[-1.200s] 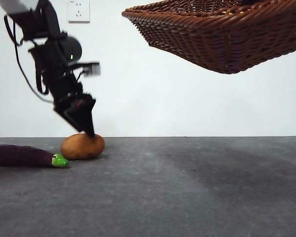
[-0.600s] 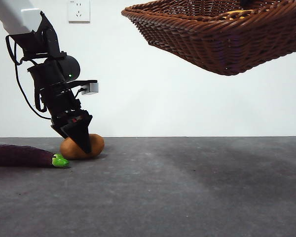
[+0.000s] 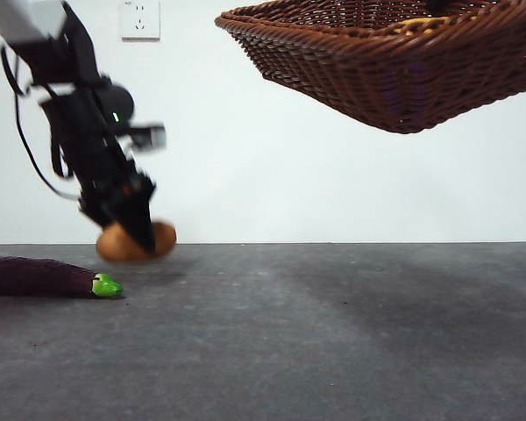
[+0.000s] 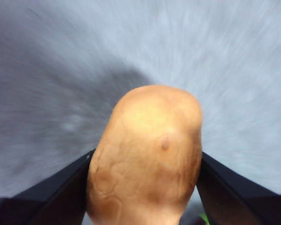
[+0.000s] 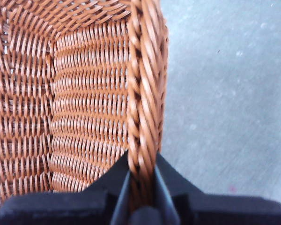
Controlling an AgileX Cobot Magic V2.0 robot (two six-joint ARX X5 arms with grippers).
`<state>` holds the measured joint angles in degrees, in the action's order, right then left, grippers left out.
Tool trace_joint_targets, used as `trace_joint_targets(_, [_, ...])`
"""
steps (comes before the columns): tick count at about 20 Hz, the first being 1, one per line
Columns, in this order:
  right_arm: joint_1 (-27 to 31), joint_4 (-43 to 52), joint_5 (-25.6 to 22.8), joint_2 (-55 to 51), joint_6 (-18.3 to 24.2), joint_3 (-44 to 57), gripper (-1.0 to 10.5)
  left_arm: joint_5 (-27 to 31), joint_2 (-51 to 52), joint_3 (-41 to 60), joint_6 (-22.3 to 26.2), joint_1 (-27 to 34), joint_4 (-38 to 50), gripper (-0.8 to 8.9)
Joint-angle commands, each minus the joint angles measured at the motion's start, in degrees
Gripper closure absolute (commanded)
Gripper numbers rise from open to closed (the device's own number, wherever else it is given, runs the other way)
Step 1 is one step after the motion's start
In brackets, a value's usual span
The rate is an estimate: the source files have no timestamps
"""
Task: Help me put the vegetables on the table into the basket
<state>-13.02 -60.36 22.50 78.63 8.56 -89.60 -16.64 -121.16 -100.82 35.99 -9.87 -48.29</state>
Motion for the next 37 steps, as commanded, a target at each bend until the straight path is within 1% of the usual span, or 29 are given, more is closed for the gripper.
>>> trace_joint_targets(1, [0.02, 0.35, 0.66, 1.68, -0.98, -0.13, 9.6, -5.68, 6.4, 0.11, -2.69, 1.81, -1.36, 8.21])
trace_joint_targets(3, [0.0, 0.22, 0.68, 4.17, -0.98, -0.13, 9.6, -9.9, 12.37, 0.11, -3.39, 2.84, -4.22, 8.21])
trace_joint_targets(6, [-0.04, 0.7, 1.03, 8.79, -1.88, -0.13, 9.6, -10.86, 21.4, 0.13, -2.93, 2.8, -7.89, 8.21])
trace_joint_targets(8, [-0.04, 0.76, 3.26, 12.31, -2.1, -0.13, 9.6, -13.16, 27.52, 0.13, -2.69, 1.81, -9.97, 8.21])
trace_joint_targets(9, [-0.09, 0.76, 4.46, 14.01, -2.1, -0.13, 9.6, -14.38, 30.58, 0.13, -2.62, 0.5, -11.26, 8.21])
trace_joint_targets(10, [-0.13, 0.81, 5.22, 15.19, -2.12, -0.13, 9.6, -14.45, 32.83, 0.13, -2.27, -0.98, -12.28, 8.21])
trace_joint_targets(12, [-0.59, 1.03, 6.25, 17.05, -2.32, -0.13, 9.6, -14.4, 36.61, 0.13, -1.53, -5.88, -14.32, 8.21])
trace_joint_targets(13, [-1.4, 1.49, 6.27, 17.73, -2.6, -0.13, 9.6, -13.97, 37.79, 0.15, -1.36, -9.81, -15.41, 8.21])
trace_joint_targets(14, [-1.9, 1.81, 6.29, 18.01, -3.02, -0.13, 9.6, -12.24, 38.18, 0.17, -1.03, -14.21, -16.61, 8.21])
trace_joint_targets(16, [-3.5, 2.01, 6.51, 18.43, -3.82, -0.13, 9.6, -5.66, 37.48, 1.31, -0.96, -23.02, -16.83, 8.21])
trace_joint_targets(17, [-4.39, 1.95, 6.51, 18.75, -3.82, -0.11, 9.6, -3.26, 36.39, 2.08, -0.96, -26.36, -16.92, 8.21])
trace_joint_targets(18, [-5.2, 1.86, 6.56, 19.17, -3.8, -0.11, 9.6, -1.6, 35.06, 2.84, -0.98, -28.39, -16.94, 8.21])
trace_joint_targets(19, [-6.1, 1.88, 6.67, 19.54, -3.82, -0.11, 9.6, -1.09, 33.59, 3.67, -0.96, -29.35, -16.81, 8.21])
trace_joint_targets(21, [-7.58, 2.05, 6.71, 20.2, -3.82, -0.07, 9.6, -1.14, 30.56, 5.64, -0.98, -29.81, -16.24, 8.21])
trace_joint_targets(26, [-9.86, 3.48, 6.88, 20.55, -4.28, 0.2, 9.6, -1.99, 22.34, 5.92, -1.27, -30.29, -15.15, 8.22])
trace_joint_targets(27, [-9.88, 3.45, 6.91, 20.55, -4.28, 0.22, 9.6, -2.54, 20.74, 5.92, -1.31, -30.73, -15.5, 8.22])
trace_joint_targets(29, [-9.86, 3.61, 6.88, 20.55, -4.26, 0.24, 9.6, -5.77, 18.6, 5.92, -2.08, -31.15, -15.74, 8.22])
trace_joint_targets(33, [-9.81, 3.96, 6.88, 20.55, -4.24, 0.24, 9.6, -6.27, 16.63, 5.92, -3.58, -31.82, -16.79, 8.12])
trace_joint_targets(34, [-9.84, 4.07, 6.88, 20.55, -4.22, 0.24, 9.6, -6.25, 16.61, 5.92, -5.05, -31.82, -16.76, 7.67])
trace_joint_targets(36, [-9.84, 4.2, 6.88, 20.55, -4.33, 0.24, 9.6, -6.25, 16.61, 5.92, -6.8, -31.78, -16.83, 4.73])
trace_joint_targets(37, [-9.84, 4.17, 6.88, 20.55, -4.33, 0.24, 9.6, -6.25, 16.61, 5.92, -7.52, -31.78, -16.9, 3.68])
